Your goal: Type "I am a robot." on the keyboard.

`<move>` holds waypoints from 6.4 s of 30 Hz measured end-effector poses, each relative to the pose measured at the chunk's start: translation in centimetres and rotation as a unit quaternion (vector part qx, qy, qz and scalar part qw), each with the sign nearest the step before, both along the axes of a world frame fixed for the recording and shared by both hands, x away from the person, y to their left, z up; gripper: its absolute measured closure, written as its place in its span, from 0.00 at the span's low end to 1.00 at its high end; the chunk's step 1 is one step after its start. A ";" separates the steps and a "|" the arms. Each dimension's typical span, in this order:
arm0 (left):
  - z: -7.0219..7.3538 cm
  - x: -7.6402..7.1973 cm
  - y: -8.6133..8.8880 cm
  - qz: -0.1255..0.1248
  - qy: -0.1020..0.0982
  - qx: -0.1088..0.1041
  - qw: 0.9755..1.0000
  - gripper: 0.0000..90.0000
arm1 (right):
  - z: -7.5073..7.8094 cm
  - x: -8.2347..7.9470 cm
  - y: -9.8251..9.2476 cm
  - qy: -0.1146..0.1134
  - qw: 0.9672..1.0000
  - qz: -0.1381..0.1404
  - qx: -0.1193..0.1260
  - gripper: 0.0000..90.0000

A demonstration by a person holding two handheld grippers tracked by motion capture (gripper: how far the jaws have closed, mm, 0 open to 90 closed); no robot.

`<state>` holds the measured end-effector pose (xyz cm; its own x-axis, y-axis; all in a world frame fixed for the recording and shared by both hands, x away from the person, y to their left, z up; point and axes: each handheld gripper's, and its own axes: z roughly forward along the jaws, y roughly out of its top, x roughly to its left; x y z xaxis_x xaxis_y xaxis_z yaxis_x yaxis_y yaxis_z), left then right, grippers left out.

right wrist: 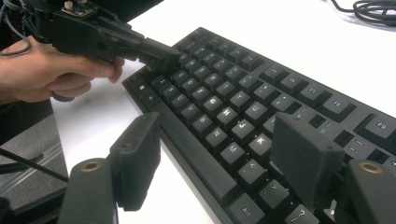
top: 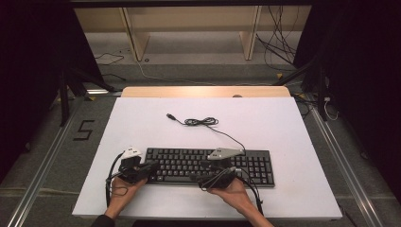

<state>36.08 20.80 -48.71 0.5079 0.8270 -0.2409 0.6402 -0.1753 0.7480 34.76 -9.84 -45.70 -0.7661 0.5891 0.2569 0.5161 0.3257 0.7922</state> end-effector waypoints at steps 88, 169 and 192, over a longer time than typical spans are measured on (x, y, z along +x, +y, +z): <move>2.4 -3.3 0.9 -0.037 -0.074 -0.083 0.993 0.33 | -2.6 1.3 2.3 0.013 0.997 -0.007 -0.073 1.00; 2.2 -3.0 1.5 -0.024 -0.073 -0.086 0.993 0.33 | -2.2 -0.1 2.9 0.025 0.997 0.033 -0.065 1.00; 2.0 -2.6 1.4 -0.024 -0.070 -0.083 0.994 0.33 | -2.6 -0.1 3.0 0.016 0.996 0.026 -0.081 1.00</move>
<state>33.45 22.25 -46.72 0.5842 0.7555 -0.2965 0.5223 -0.0703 0.8499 34.66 -6.83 -48.31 -0.7903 0.5839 0.1857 0.5185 0.4757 0.7105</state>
